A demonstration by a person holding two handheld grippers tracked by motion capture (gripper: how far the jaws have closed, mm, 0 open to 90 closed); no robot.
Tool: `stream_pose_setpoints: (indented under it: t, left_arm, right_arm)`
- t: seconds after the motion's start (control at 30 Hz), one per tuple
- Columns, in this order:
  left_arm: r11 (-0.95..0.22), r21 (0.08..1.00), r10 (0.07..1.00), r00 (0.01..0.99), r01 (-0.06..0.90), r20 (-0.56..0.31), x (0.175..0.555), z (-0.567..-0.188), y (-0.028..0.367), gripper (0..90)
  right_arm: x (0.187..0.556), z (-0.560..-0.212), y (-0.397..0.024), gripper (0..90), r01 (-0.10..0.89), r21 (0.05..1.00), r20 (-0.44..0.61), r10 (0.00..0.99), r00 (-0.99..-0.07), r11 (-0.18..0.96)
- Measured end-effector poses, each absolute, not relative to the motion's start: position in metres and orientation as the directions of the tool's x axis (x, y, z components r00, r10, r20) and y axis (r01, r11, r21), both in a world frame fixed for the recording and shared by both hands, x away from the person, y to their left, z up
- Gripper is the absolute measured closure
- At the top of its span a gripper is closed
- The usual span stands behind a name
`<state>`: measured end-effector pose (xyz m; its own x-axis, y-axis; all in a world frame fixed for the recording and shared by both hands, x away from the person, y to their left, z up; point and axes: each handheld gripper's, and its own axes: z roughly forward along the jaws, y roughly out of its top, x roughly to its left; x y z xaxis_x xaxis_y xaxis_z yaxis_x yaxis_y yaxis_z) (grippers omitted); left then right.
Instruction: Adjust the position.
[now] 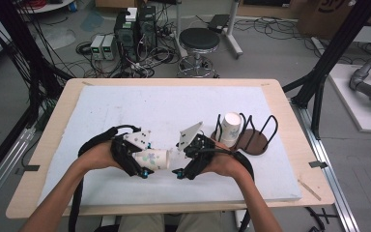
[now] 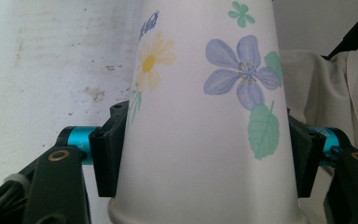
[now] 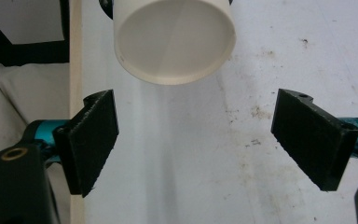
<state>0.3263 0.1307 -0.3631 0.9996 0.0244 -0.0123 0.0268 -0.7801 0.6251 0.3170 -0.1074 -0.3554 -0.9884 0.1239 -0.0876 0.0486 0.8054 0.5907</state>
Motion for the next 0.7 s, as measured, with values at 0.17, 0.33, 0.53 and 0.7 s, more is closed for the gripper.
stream_pose_setpoints:
  t: [0.17, 0.33, 0.53, 0.7]
  left_arm:
    - [-0.787, 0.617, 0.016, 1.0, 0.019, -0.009, 0.327, -0.364, 0.127, 30.4]
    - [-0.785, 0.619, 0.009, 1.0, 0.014, -0.011, 0.327, -0.364, 0.121, 30.4]
    - [-0.786, 0.618, 0.006, 1.0, 0.014, -0.014, 0.327, -0.365, 0.116, 30.5]
    - [-0.785, 0.62, 0.003, 1.0, 0.012, -0.014, 0.327, -0.366, 0.114, 30.4]
  right_arm:
    - [0.318, -0.355, -0.104, 15.1, 0.037, 0.591, -0.091, 0.112, -0.99, 0.806]
    - [0.317, -0.353, -0.099, 15.1, 0.026, 0.593, -0.093, 0.1, -0.991, 0.805]
    - [0.317, -0.353, -0.094, 15.2, 0.016, 0.596, -0.093, 0.089, -0.992, 0.803]
    - [0.317, -0.353, -0.09, 15.2, 0.01, 0.603, -0.093, 0.083, -0.992, 0.797]
